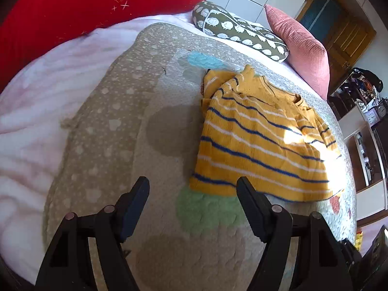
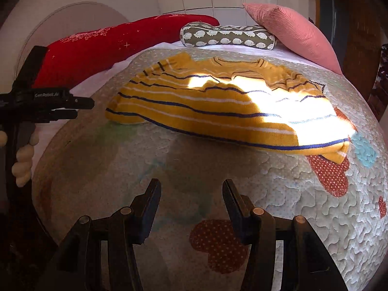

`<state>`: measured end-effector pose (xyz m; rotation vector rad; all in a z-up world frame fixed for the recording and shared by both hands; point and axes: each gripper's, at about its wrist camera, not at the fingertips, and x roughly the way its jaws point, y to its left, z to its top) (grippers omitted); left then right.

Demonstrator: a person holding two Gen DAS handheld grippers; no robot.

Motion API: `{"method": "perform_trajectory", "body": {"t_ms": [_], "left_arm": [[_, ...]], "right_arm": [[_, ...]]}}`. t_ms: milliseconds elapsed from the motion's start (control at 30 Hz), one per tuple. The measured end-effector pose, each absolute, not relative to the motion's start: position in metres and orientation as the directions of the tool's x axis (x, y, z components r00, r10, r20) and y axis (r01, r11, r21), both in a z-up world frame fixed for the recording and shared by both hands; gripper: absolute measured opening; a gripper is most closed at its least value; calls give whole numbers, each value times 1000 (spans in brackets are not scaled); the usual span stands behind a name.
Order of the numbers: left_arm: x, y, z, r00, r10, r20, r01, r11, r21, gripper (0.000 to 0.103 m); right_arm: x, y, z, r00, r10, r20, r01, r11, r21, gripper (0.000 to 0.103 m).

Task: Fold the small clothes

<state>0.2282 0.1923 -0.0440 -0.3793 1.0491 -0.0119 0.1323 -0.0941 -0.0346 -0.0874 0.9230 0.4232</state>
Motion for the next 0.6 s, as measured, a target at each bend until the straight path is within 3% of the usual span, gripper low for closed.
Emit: {"method": "perform_trajectory", "body": {"t_ms": [133,267,367,600], "left_arm": [[282,196,-65,465,-247,-850,-190,910,-368,73],[331,173,-78,418,-161,-894,-145,960,-240,73],[367,165,-84,379,-177,-908,-109,966,-234,73],[424,181,-92,275,-319,-907,-41,939,-342,69]], "right_arm": [[131,-121,-45,515,283,-809,-346,932,106,57],[130,-152,-48,508,261,-821,-293,949,120,57],[129,-157,-43,514,256,-819,-294,949,112,57],[145,-65,-18,570,246,-784,-546,826,-138,59]]}}
